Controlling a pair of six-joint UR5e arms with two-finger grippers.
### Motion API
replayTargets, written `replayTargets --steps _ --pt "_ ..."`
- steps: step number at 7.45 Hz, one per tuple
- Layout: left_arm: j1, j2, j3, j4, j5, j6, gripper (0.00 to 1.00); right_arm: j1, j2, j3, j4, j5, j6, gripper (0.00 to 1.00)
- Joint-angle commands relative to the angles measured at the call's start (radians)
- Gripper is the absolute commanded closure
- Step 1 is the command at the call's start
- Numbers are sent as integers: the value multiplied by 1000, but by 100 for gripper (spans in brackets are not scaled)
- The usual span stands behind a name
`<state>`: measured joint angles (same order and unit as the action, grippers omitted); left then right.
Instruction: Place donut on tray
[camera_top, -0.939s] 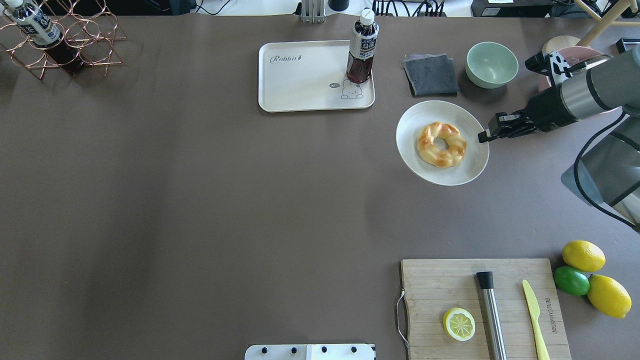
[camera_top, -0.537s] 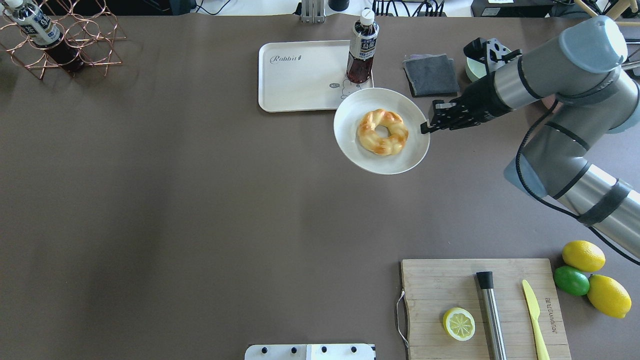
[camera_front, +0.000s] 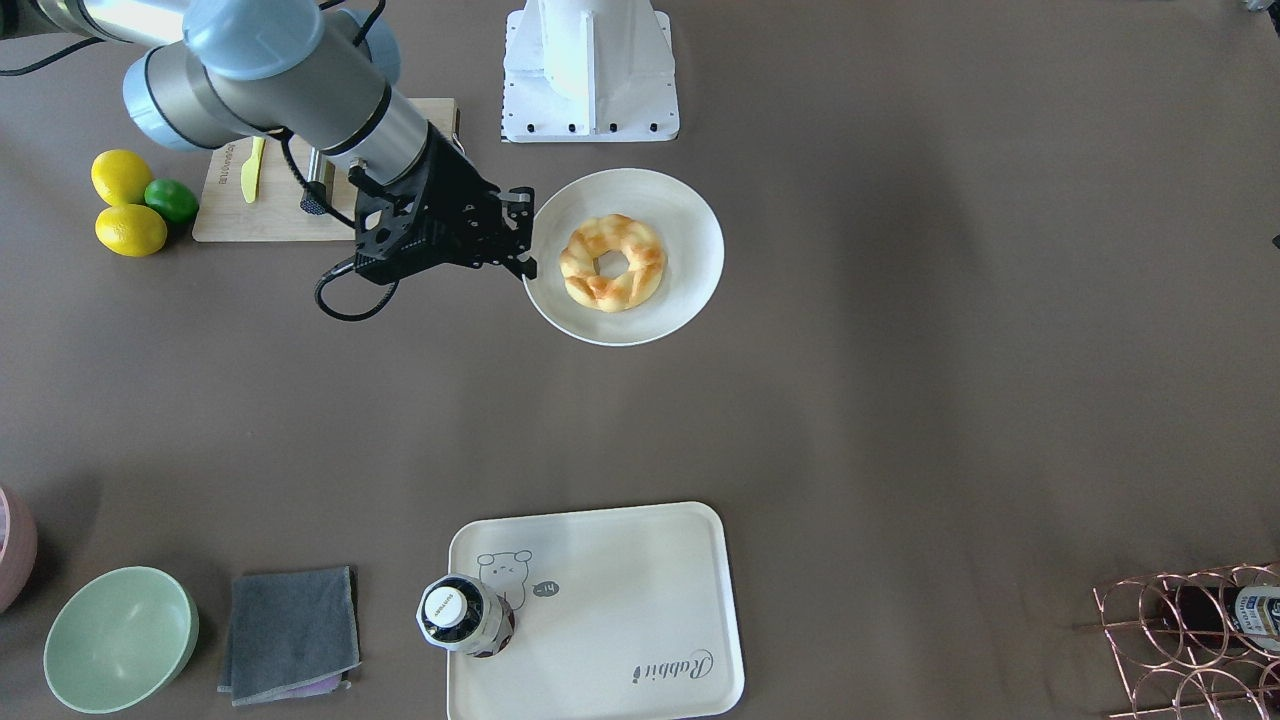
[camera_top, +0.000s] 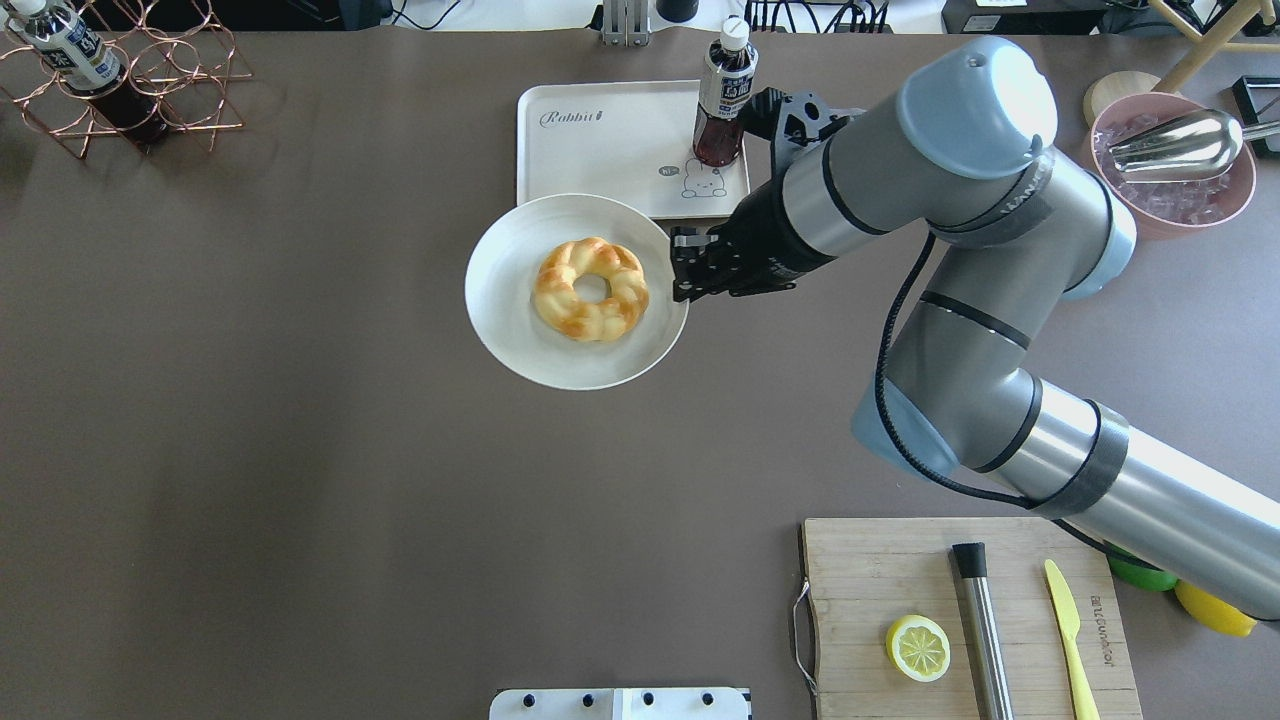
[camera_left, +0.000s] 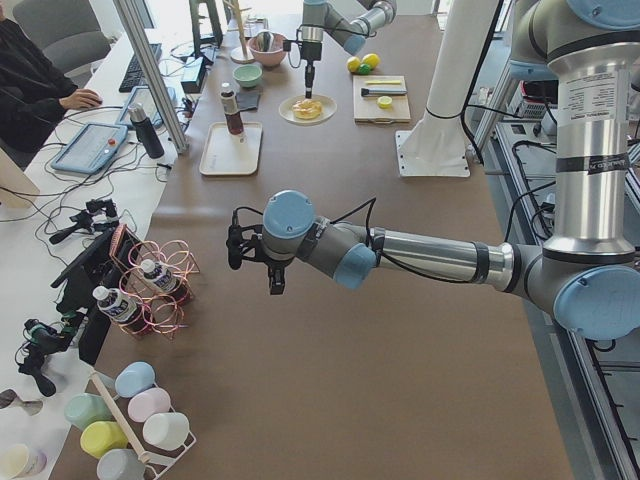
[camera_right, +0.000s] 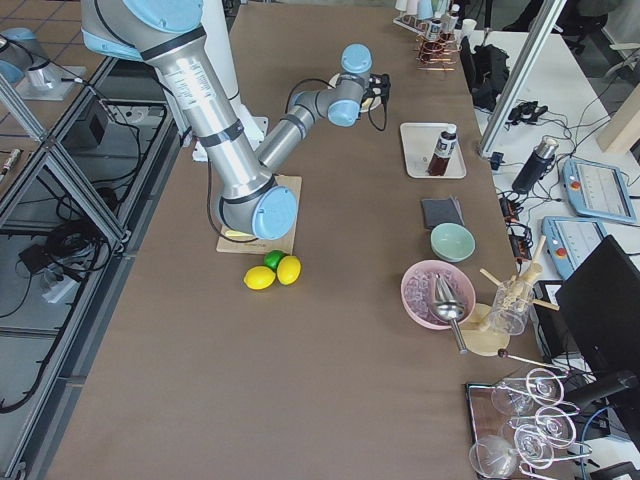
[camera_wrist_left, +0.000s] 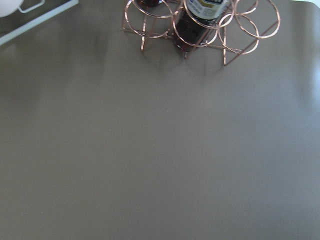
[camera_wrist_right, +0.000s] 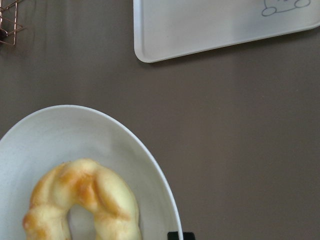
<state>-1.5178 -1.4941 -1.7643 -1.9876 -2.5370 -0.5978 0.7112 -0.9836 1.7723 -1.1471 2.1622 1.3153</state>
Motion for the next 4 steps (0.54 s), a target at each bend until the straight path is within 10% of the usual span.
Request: replayTargets --steps 1,4 --pt "152 -64 -1 -233 -8 -355 2 -79 103 12 -89 -91 42 100" --pt "312 -199 12 -329 13 -514 4 -101 117 10 -91 -129 73 100"
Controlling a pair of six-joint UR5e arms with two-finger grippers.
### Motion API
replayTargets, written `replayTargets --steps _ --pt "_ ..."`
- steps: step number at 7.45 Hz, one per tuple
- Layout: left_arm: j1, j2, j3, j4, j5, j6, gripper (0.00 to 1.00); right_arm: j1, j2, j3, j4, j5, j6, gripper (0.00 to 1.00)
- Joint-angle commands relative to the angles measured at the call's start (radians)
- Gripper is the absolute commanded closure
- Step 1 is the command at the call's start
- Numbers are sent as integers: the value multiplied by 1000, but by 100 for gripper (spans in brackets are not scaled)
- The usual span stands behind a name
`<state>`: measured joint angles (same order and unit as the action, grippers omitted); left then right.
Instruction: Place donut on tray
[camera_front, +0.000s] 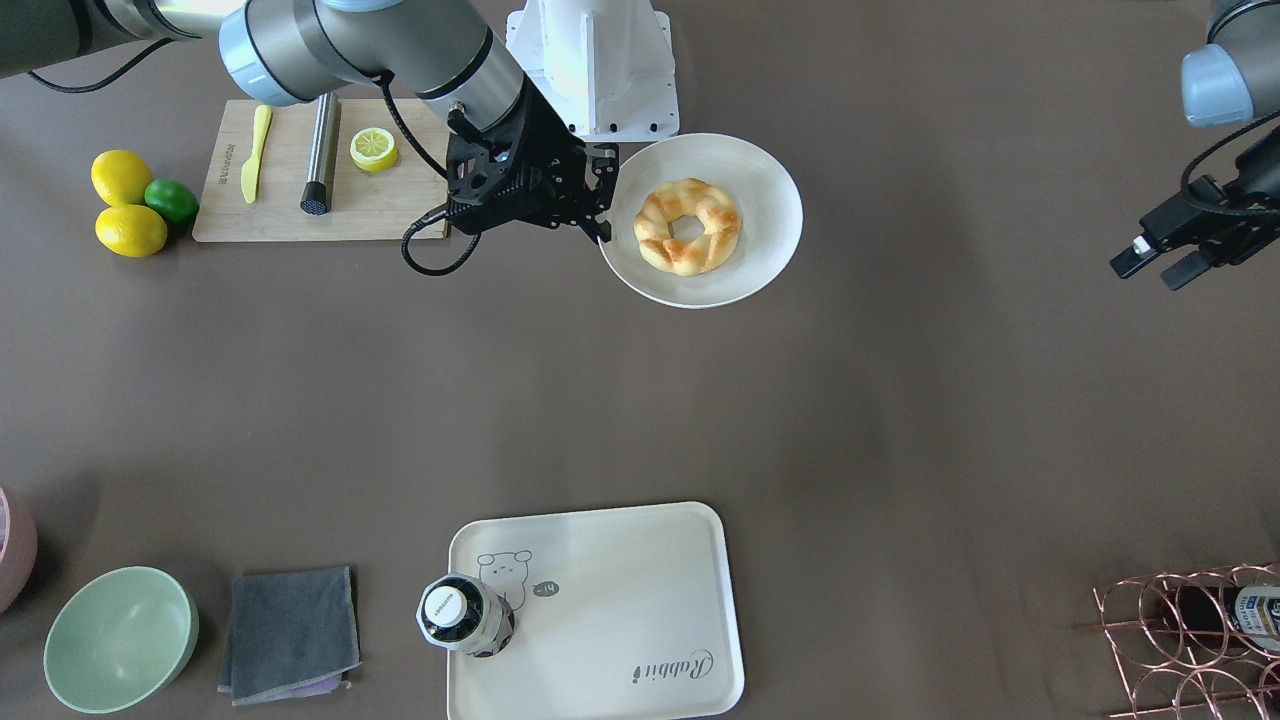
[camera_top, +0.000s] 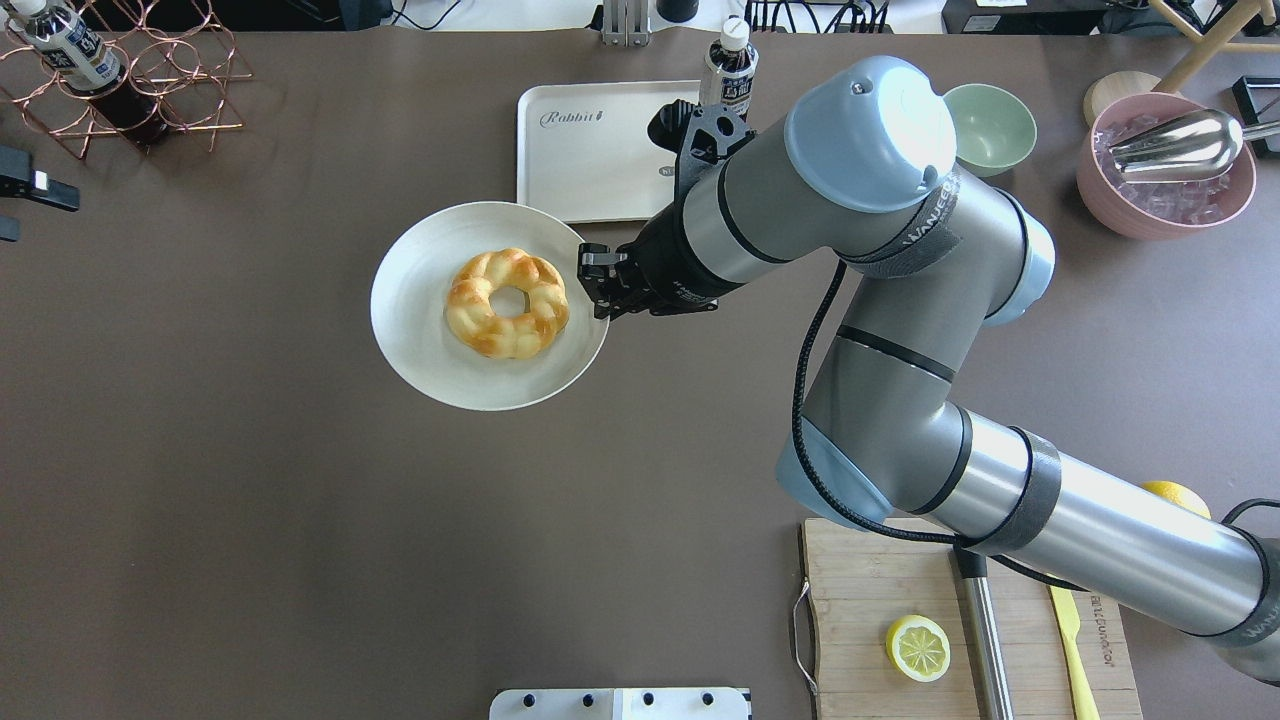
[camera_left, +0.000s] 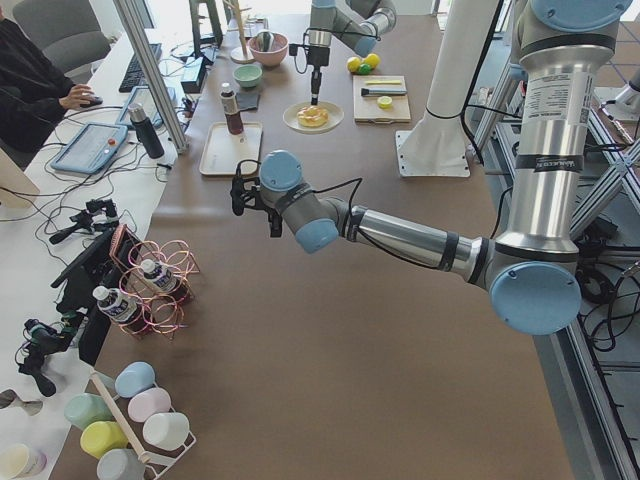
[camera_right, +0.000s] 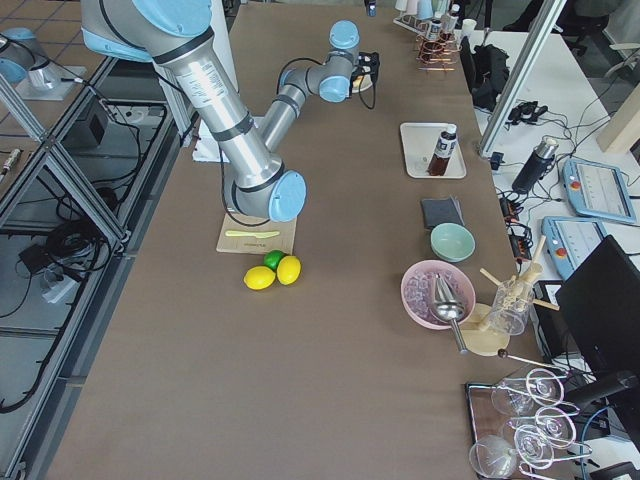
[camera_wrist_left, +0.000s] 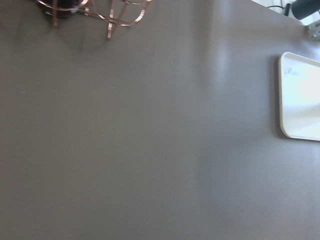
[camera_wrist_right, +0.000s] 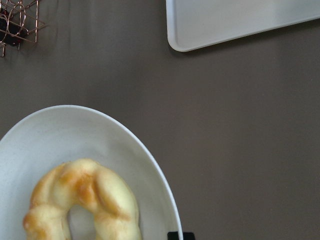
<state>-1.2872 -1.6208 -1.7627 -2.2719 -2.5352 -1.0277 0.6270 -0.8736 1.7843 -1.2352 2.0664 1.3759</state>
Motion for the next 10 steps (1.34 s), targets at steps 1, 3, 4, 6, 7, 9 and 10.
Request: replayTargets --steps 1,3,4,6,7,9,10 --pt "118 -130 6 -46 44 -218 19 -23 22 -11 -4 -48 14 100" --pt "204 -255 0 -43 126 -420 3 -32 33 -26 -6 -77 14 100" --pt "272 -283 -21 -41 207 -478 3 -32 72 -57 -36 -83 15 100" --pt "340 -283 -57 -40 271 -502 3 -23 90 -68 -73 -94 15 100" --pt "345 -284 -58 -40 273 -515 3 -14 93 -66 -98 -92 14 100" --pt "380 -287 -60 -38 286 -517 3 3 93 -69 -108 -89 12 100" --pt "429 -287 -61 -40 353 -515 3 17 93 -69 -115 -86 9 100"
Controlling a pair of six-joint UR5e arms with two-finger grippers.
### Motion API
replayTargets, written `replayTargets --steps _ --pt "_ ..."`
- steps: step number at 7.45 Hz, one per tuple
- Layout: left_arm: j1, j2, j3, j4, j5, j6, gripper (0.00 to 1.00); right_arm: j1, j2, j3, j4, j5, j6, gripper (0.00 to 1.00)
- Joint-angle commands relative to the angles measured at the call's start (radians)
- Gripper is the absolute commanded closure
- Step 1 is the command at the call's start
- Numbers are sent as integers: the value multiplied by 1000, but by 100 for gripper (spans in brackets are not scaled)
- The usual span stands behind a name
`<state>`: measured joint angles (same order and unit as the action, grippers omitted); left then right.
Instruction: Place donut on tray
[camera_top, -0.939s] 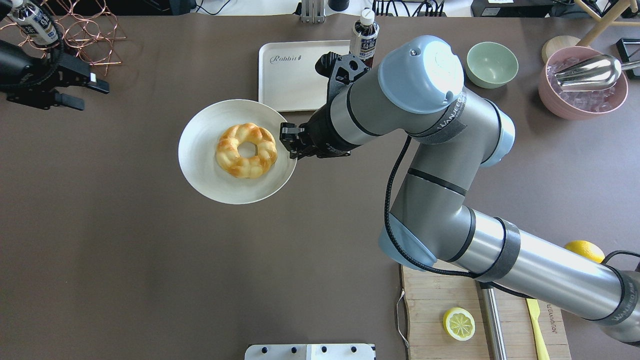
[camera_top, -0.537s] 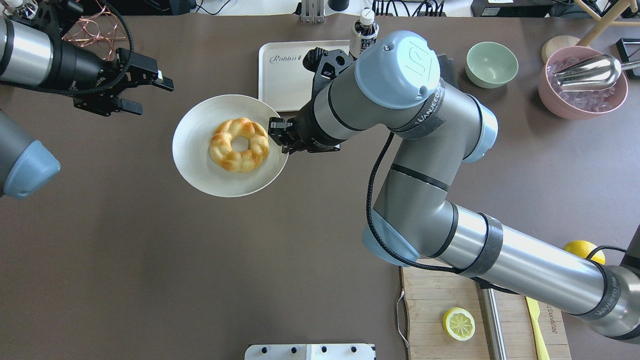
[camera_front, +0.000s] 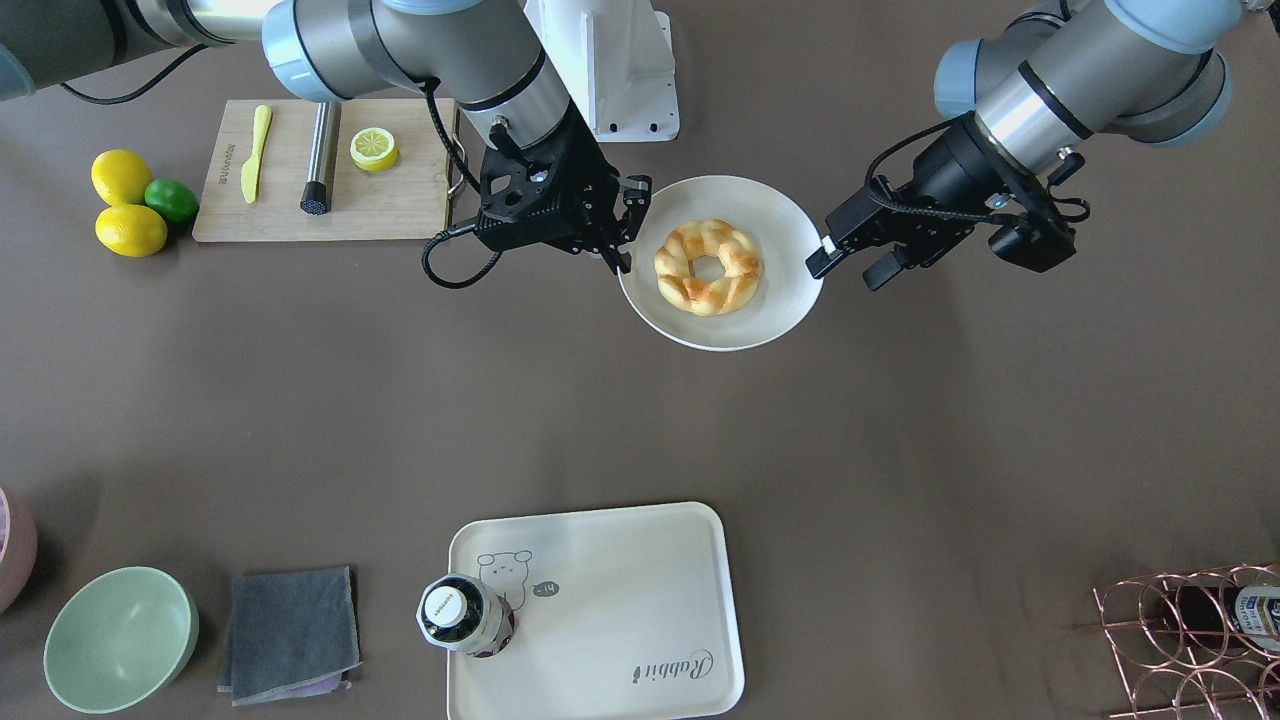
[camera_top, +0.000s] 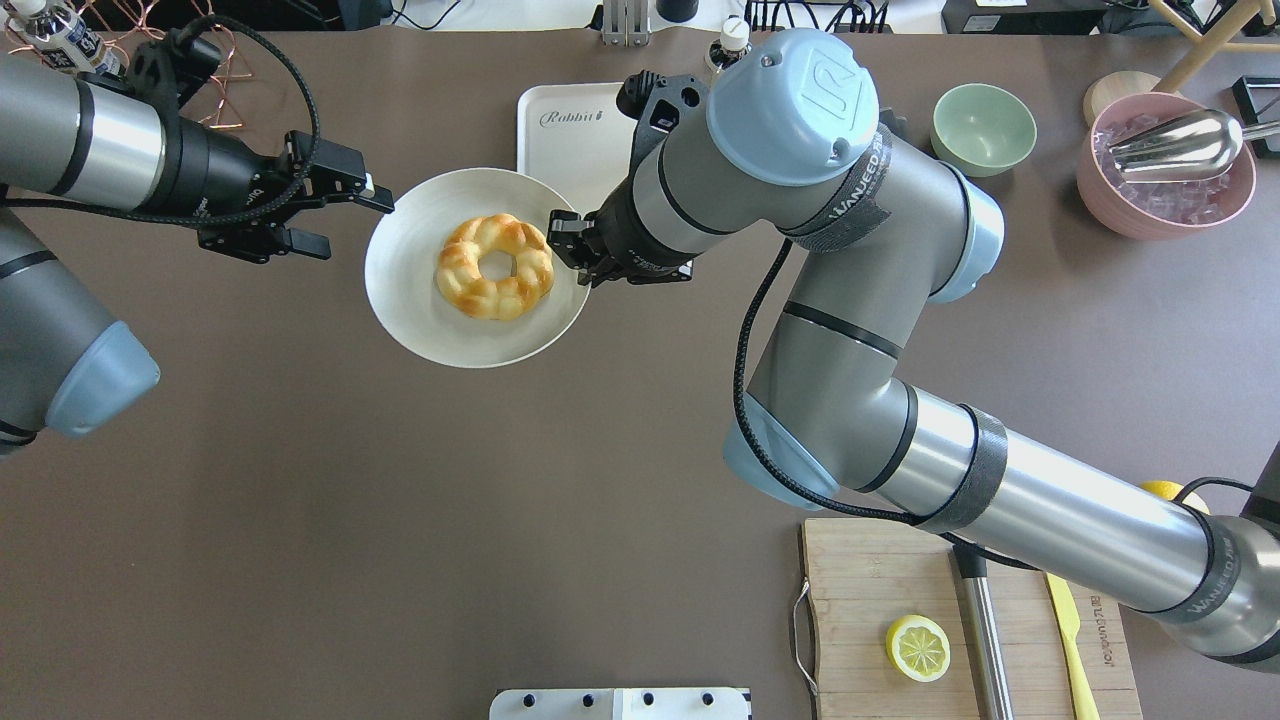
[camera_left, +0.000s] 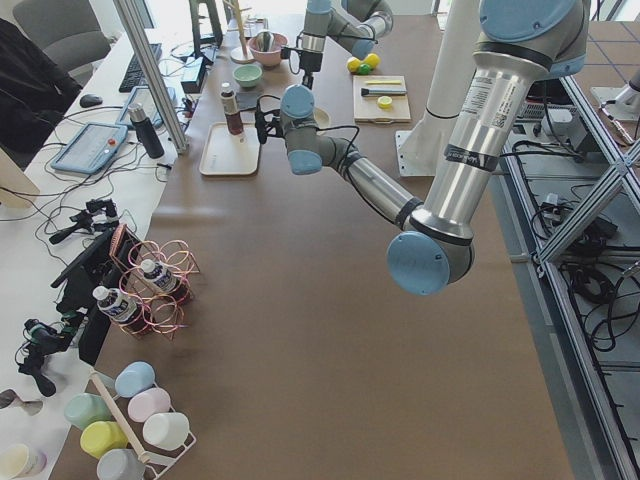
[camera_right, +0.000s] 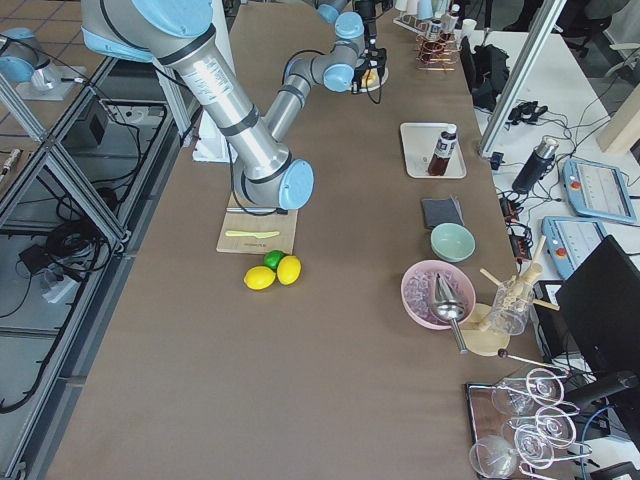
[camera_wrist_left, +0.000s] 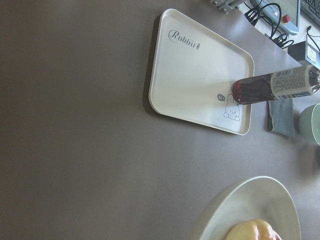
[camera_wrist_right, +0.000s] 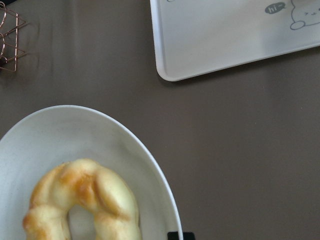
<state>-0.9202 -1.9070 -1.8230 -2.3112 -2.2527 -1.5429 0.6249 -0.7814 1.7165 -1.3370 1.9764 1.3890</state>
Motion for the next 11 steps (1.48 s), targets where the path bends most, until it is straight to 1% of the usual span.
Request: replayTargets --steps 1,2,3,4,5,6,7,8,9,10,11 --pt "90 -7 1 1 90 -2 10 30 1 -6 -14 4 -8 100" --pt "90 -10 -7 1 88 -3 36 39 1 -15 -14 4 -11 100" --pt "90 -10 -13 1 84 -3 60 44 1 -30 -13 5 -18 100" --pt "87 -12 -19 1 79 -3 69 45 1 -35 -14 5 -22 100" --pt "87 -12 -25 4 79 -3 74 45 1 -40 -14 5 -22 100" --pt "87 -26 -21 9 79 -3 74 45 1 -37 -13 5 -22 100" --pt "87 -36 -12 10 81 -2 70 45 10 -34 -14 12 -21 100" --pt "87 -37 -4 10 81 -2 69 45 17 -32 -14 24 -19 100" --pt "86 -37 1 9 81 0 71 42 17 -32 -14 24 -18 100" --pt "84 -35 1 9 81 0 81 41 16 -32 -14 24 -18 100" --pt "81 -35 1 9 79 1 82 41 11 -35 -14 24 -21 100"
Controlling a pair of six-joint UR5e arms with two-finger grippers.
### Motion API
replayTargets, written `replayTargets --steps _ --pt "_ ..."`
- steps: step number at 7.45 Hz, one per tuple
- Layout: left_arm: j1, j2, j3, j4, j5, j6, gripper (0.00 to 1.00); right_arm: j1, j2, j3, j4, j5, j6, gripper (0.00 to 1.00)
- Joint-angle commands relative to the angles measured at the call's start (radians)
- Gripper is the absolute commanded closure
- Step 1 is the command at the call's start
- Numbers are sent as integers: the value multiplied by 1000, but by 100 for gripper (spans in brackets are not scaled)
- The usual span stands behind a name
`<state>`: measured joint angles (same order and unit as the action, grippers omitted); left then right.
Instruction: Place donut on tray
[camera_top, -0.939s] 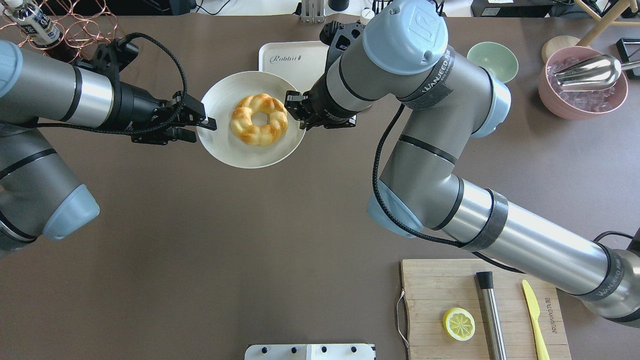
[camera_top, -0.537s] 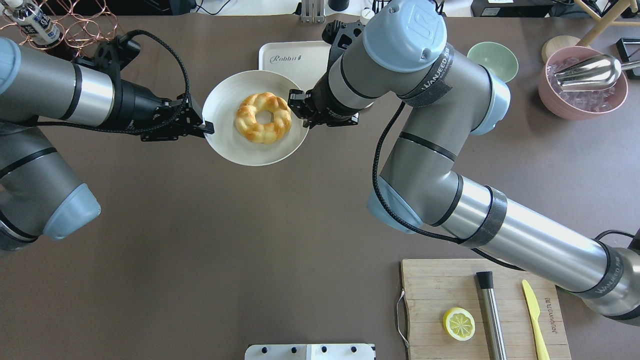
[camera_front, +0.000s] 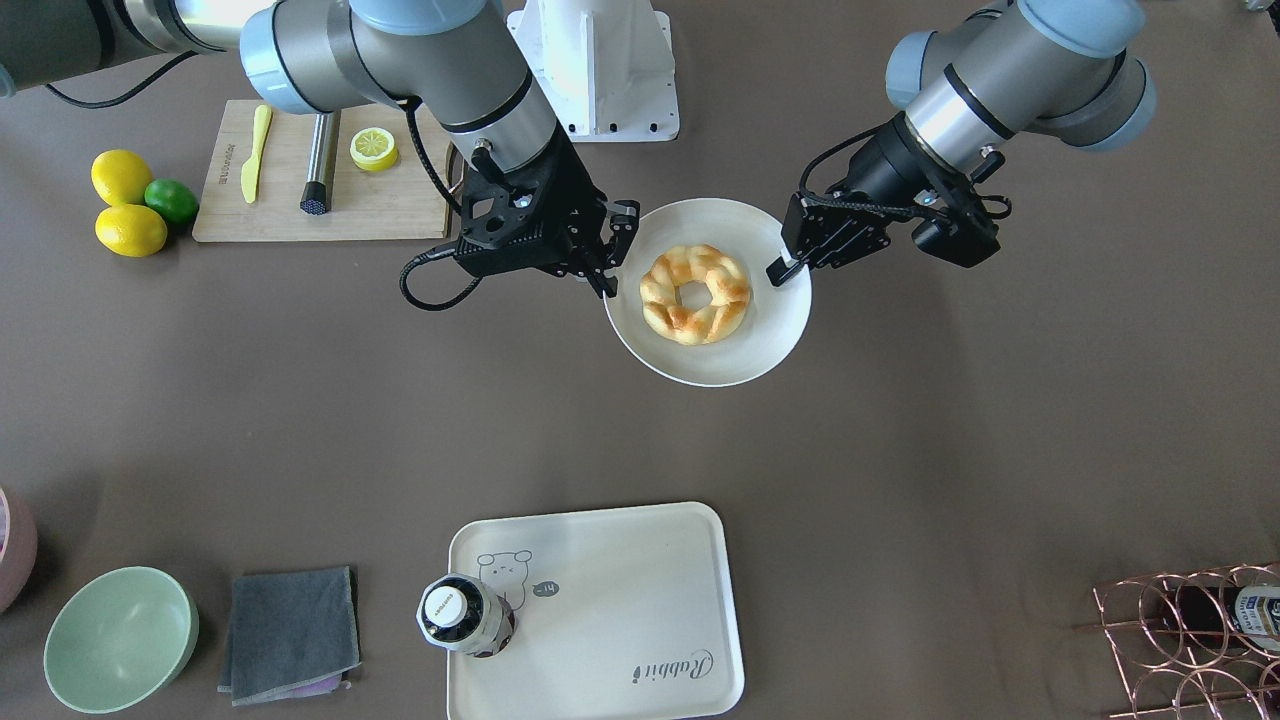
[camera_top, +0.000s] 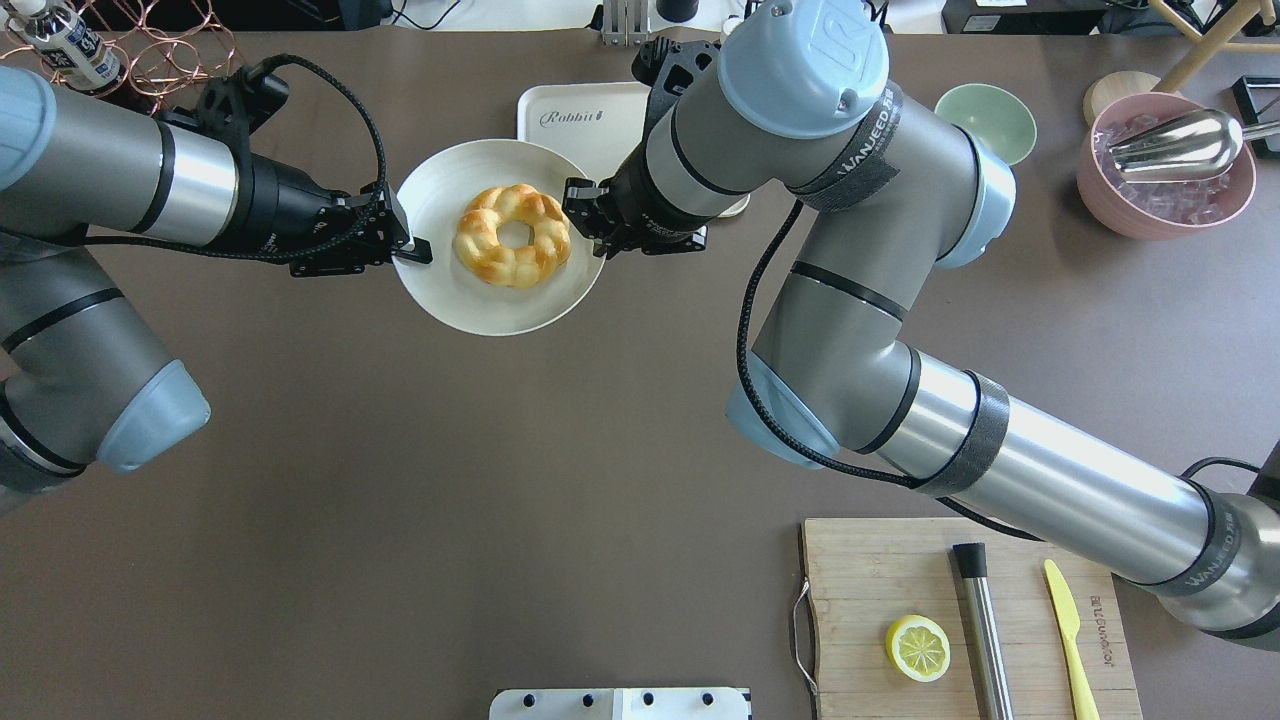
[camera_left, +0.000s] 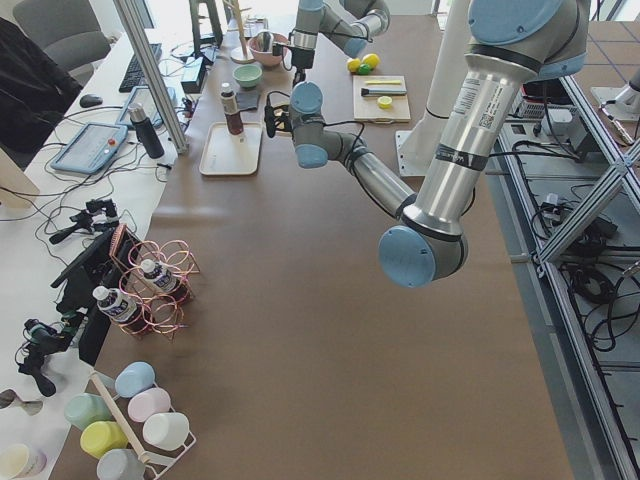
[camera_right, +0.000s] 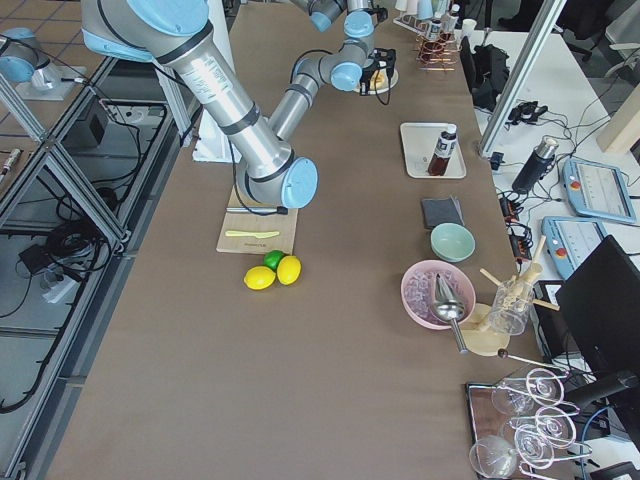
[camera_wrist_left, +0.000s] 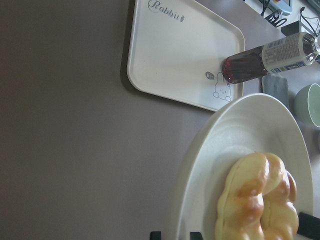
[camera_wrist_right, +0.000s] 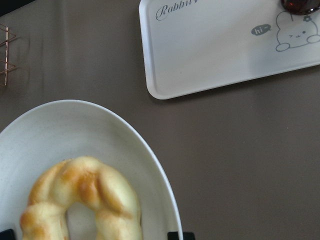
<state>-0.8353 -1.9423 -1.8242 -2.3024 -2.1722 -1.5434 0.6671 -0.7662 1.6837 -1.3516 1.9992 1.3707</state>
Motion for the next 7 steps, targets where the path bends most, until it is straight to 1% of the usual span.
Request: replayTargets --steps 1,2,3,4,5,6,7 --pt "-4 0 0 0 -1 2 82 3 -8 -2 0 3 -4 100" --pt "-5 0 0 0 -1 2 77 3 -8 -2 0 3 -4 100" --pt "-8 2 -1 0 -1 2 93 5 -7 -2 0 3 -2 100" --pt "-8 2 0 0 -1 0 100 9 -4 -2 0 10 -2 100" --pt "-8 2 0 1 -1 -1 100 18 -2 -1 0 32 -1 97" --pt "-8 2 0 3 -1 -3 100 20 1 2 2 38 7 61" --pt "-8 2 0 3 -3 -3 100 19 1 10 5 38 10 1"
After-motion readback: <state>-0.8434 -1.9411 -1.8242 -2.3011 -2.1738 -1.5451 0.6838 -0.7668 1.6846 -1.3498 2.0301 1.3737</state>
